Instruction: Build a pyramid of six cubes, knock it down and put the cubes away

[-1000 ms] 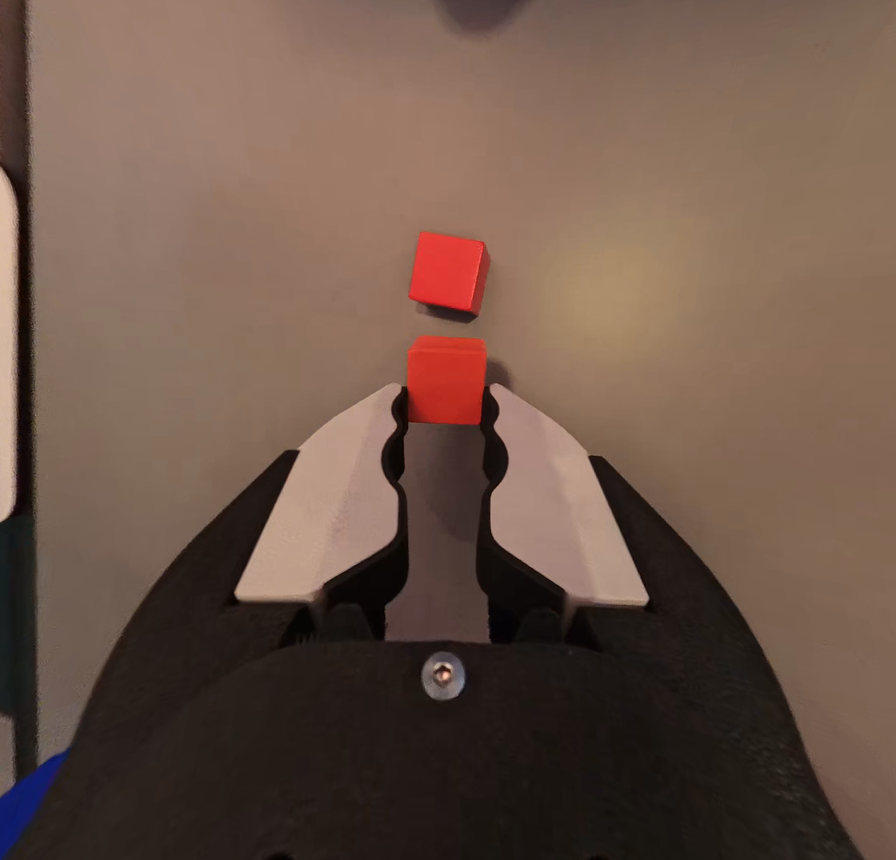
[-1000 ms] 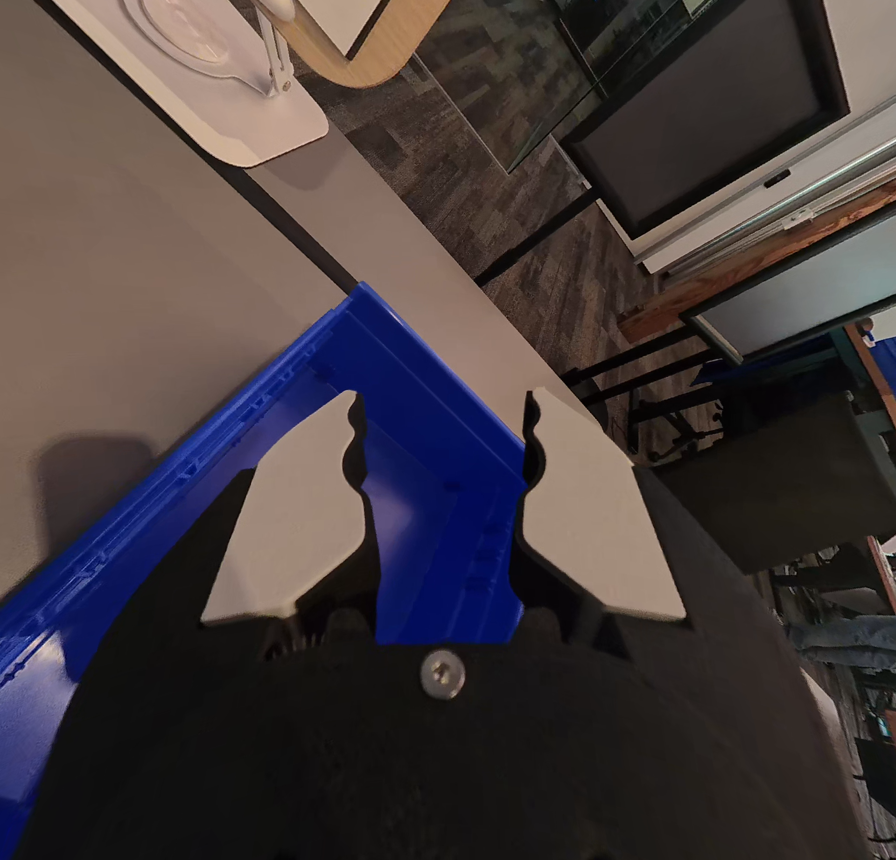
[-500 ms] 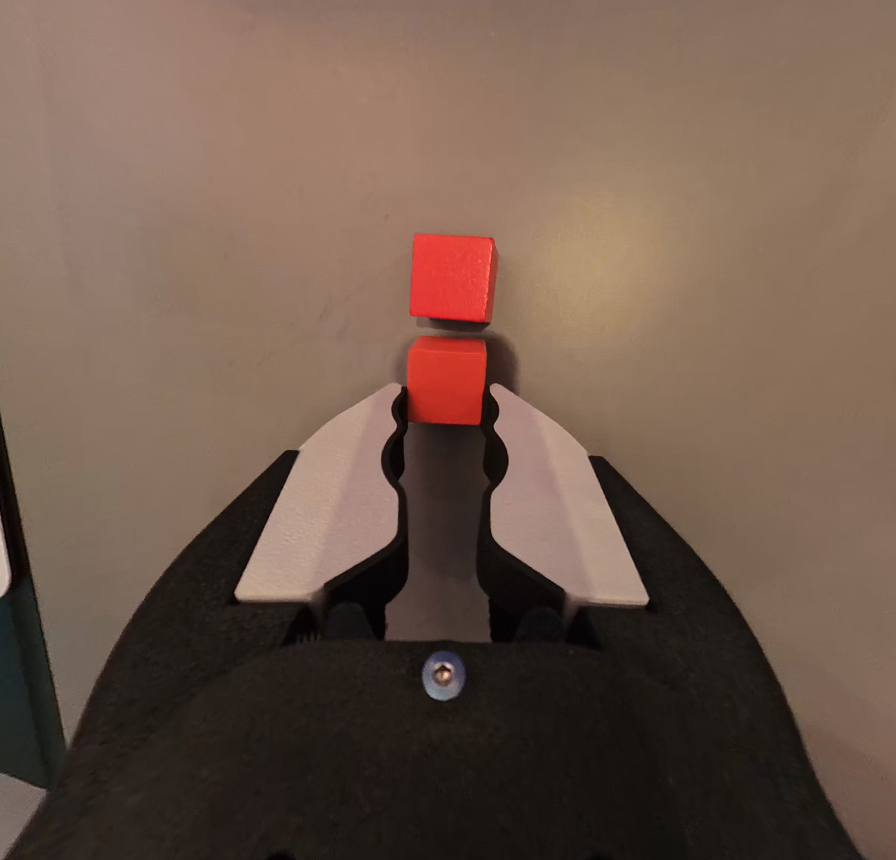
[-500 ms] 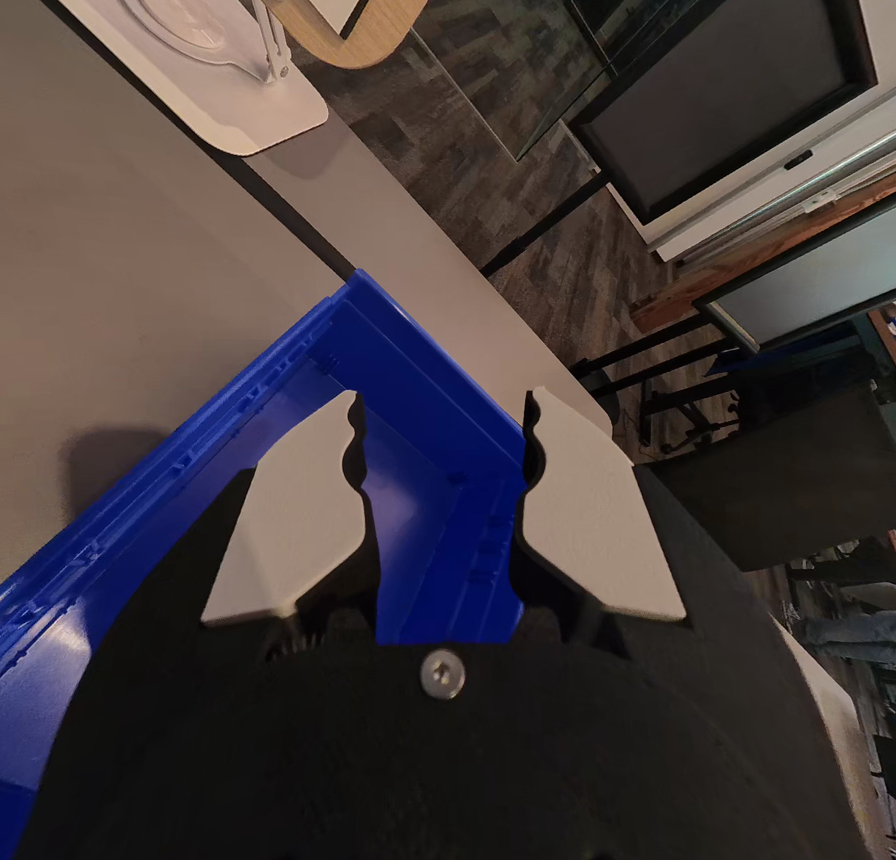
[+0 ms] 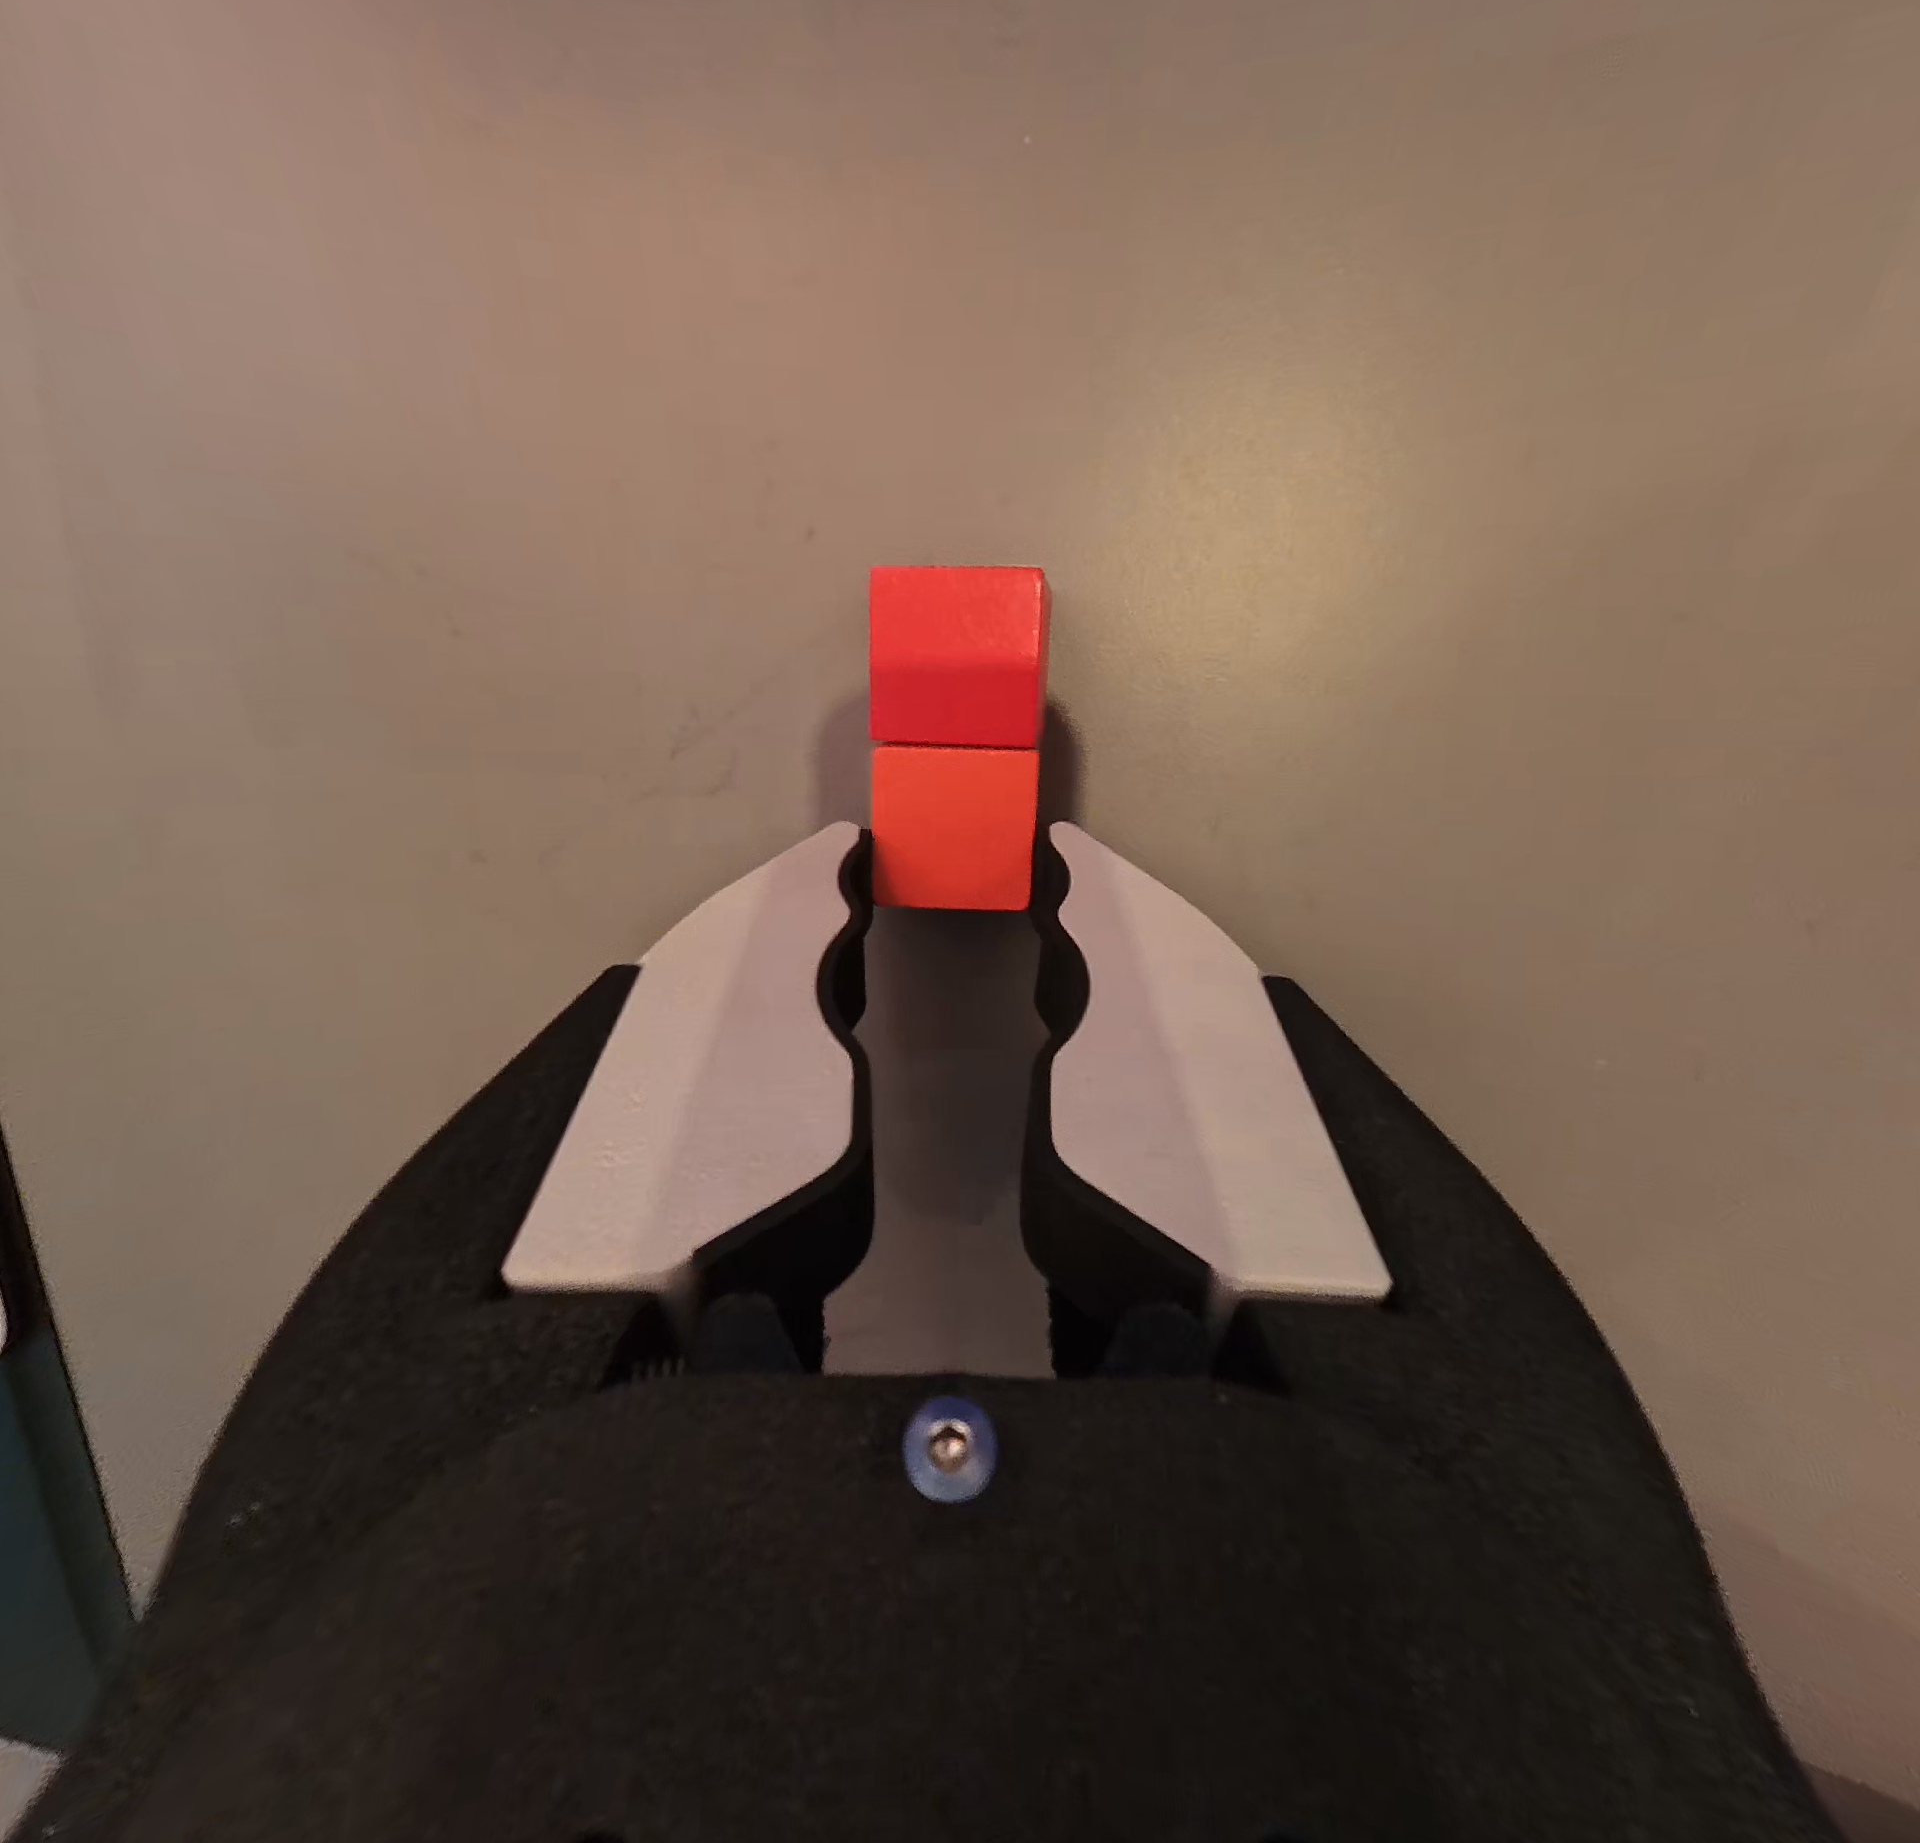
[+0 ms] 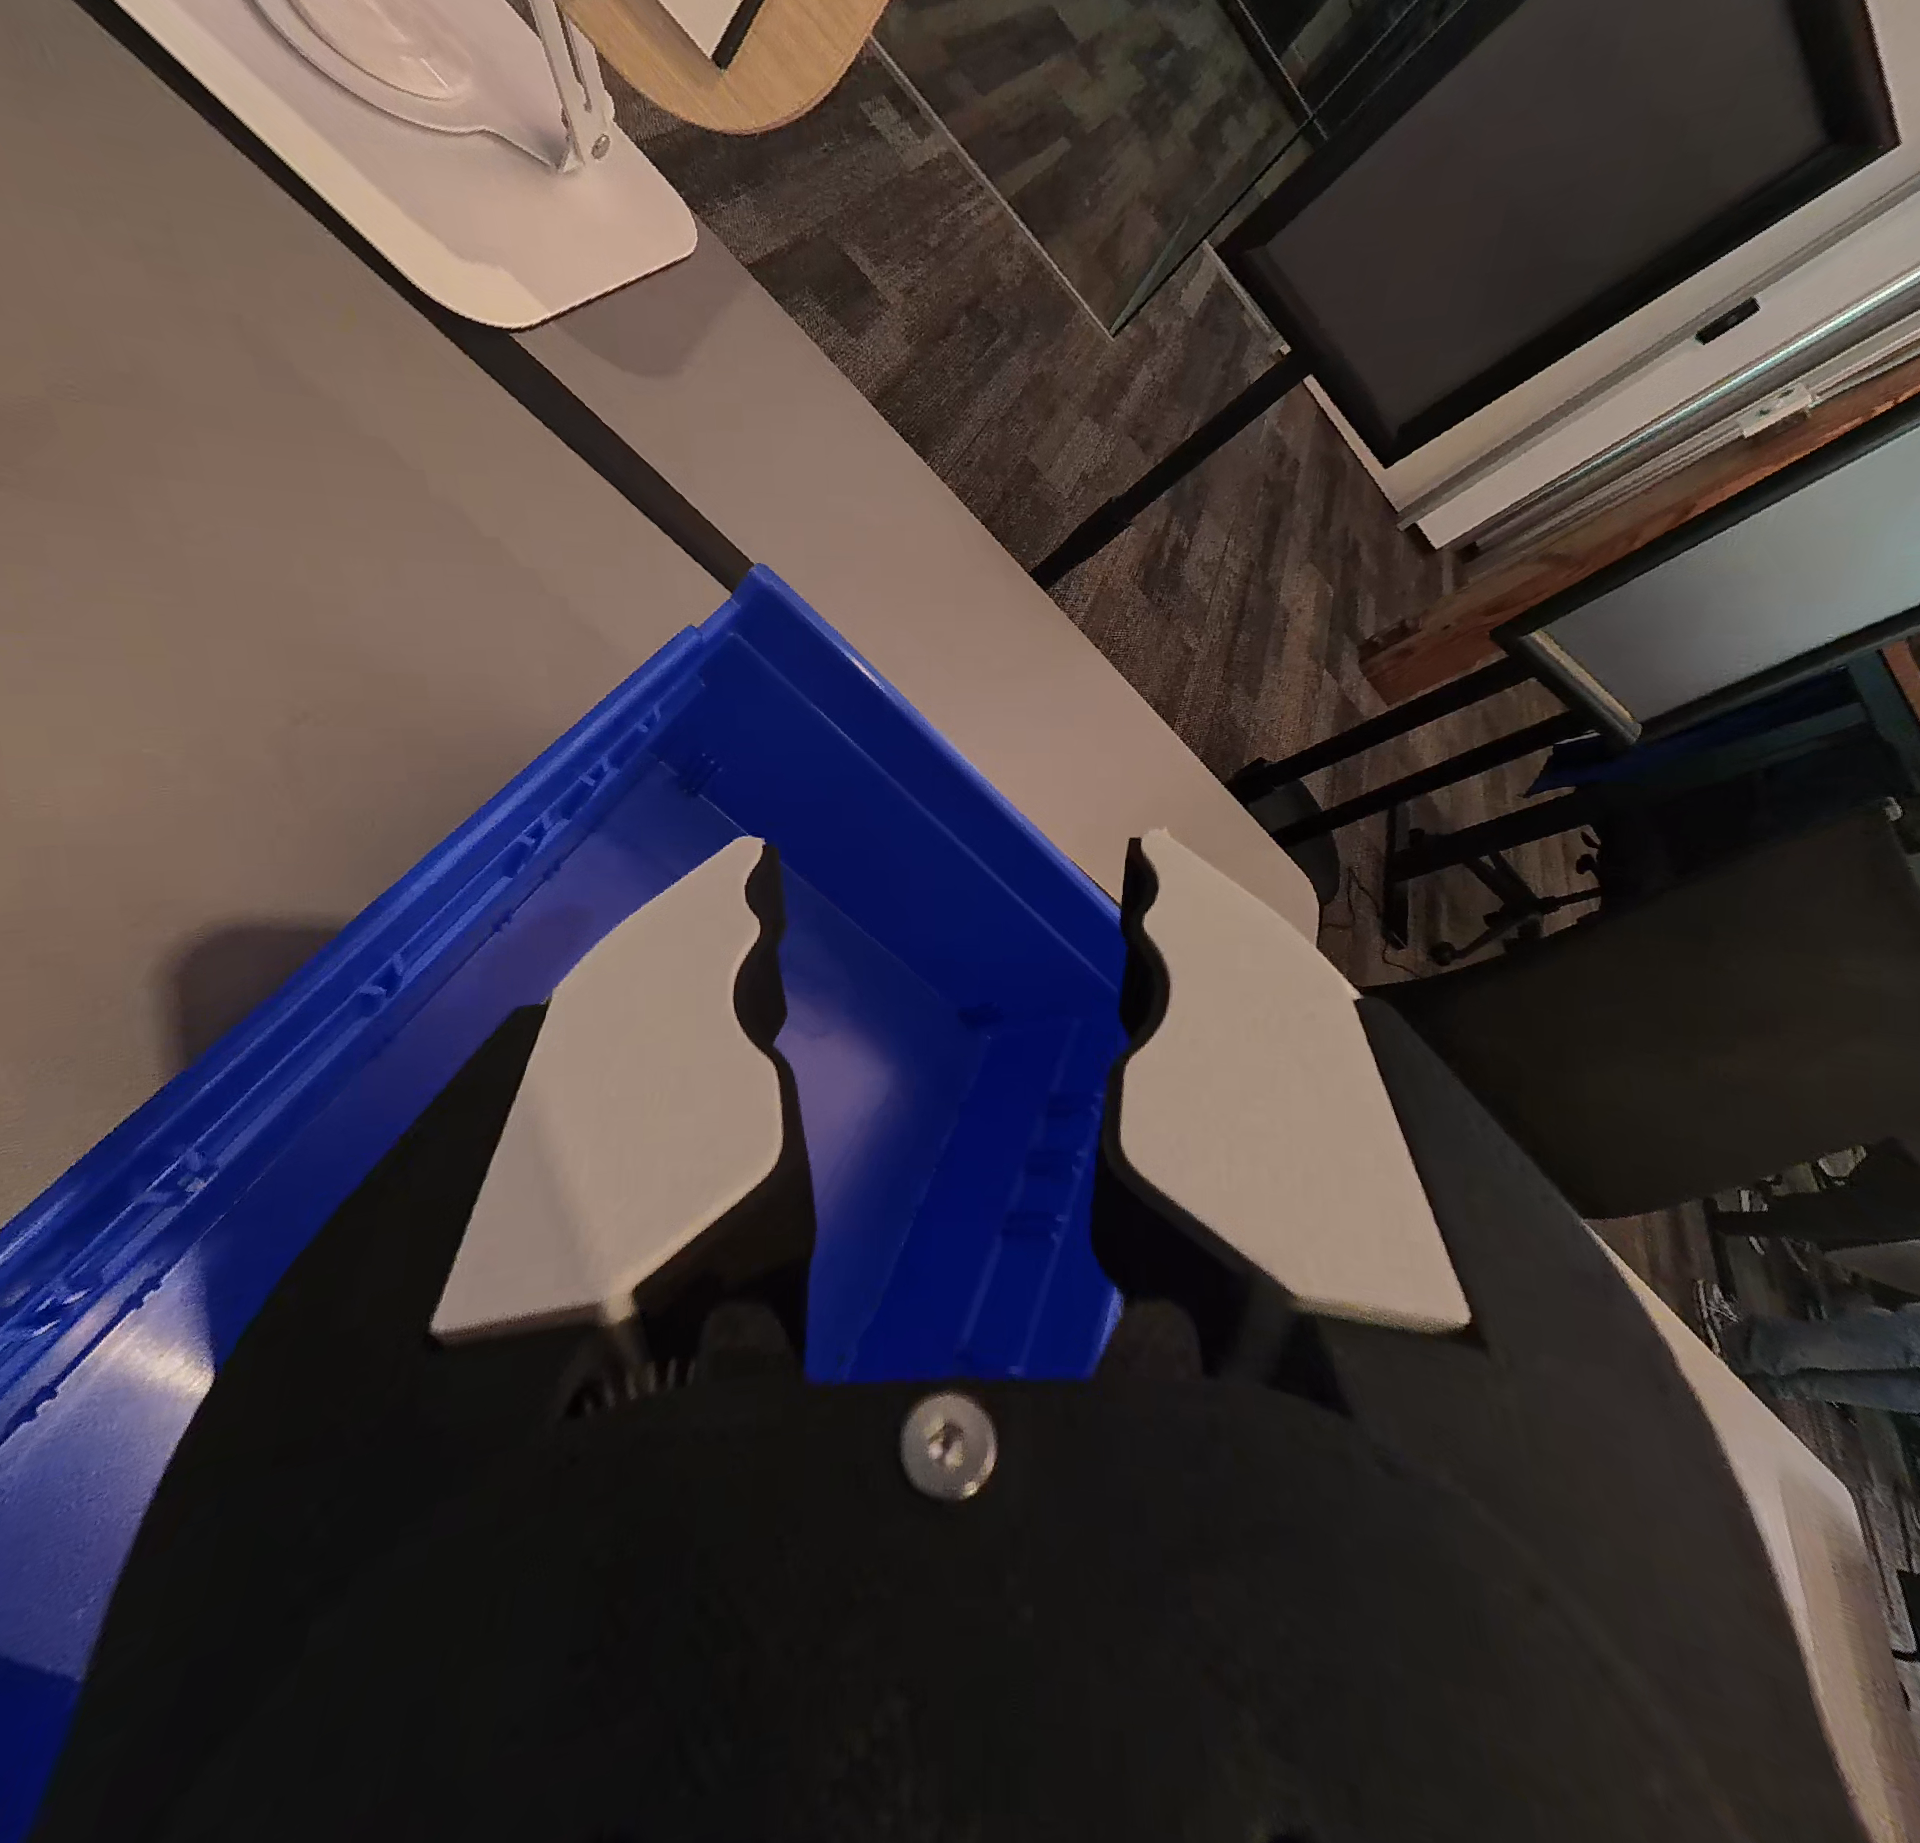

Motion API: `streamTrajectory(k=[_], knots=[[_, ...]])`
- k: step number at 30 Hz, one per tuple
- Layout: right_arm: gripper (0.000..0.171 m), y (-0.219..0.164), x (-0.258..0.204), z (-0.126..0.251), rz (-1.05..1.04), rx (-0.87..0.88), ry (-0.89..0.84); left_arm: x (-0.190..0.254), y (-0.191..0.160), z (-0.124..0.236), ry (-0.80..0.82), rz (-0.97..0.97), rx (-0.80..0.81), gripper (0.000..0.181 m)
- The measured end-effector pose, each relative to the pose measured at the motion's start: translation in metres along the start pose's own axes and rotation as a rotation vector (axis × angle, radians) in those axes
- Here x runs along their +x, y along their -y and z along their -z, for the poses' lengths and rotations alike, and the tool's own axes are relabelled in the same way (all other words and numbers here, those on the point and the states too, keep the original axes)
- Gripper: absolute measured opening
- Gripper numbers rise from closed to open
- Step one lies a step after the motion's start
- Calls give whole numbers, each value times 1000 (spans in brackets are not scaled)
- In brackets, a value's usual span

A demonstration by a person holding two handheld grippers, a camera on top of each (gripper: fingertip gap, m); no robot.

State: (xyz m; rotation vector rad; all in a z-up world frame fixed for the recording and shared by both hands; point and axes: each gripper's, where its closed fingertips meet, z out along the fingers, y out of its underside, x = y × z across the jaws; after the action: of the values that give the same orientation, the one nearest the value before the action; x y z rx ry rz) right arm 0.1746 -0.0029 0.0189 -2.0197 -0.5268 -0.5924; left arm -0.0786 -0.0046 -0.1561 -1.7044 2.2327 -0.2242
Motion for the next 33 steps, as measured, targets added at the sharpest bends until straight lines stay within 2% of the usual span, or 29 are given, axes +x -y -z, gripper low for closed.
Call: streamTrajectory(k=[17,25,27,29,31,33], knots=[[64,-3,-4,-3,8,-17,12,0,1,-1,-12,20,25,30],[63,-5,-6,-4,11,-25,19,-1,-2,5,19,14,19,62],[64,-6,-6,-4,10,-26,19,0,2,20,18,30,68,58],[64,-7,-7,-4,9,-25,20,-5,9,49,48,61,158,55],[64,-7,-7,-3,9,-25,22,-20,6,97,179,90,231,59],[64,-6,-6,-2,7,-20,20,-38,-14,158,349,175,280,59]])
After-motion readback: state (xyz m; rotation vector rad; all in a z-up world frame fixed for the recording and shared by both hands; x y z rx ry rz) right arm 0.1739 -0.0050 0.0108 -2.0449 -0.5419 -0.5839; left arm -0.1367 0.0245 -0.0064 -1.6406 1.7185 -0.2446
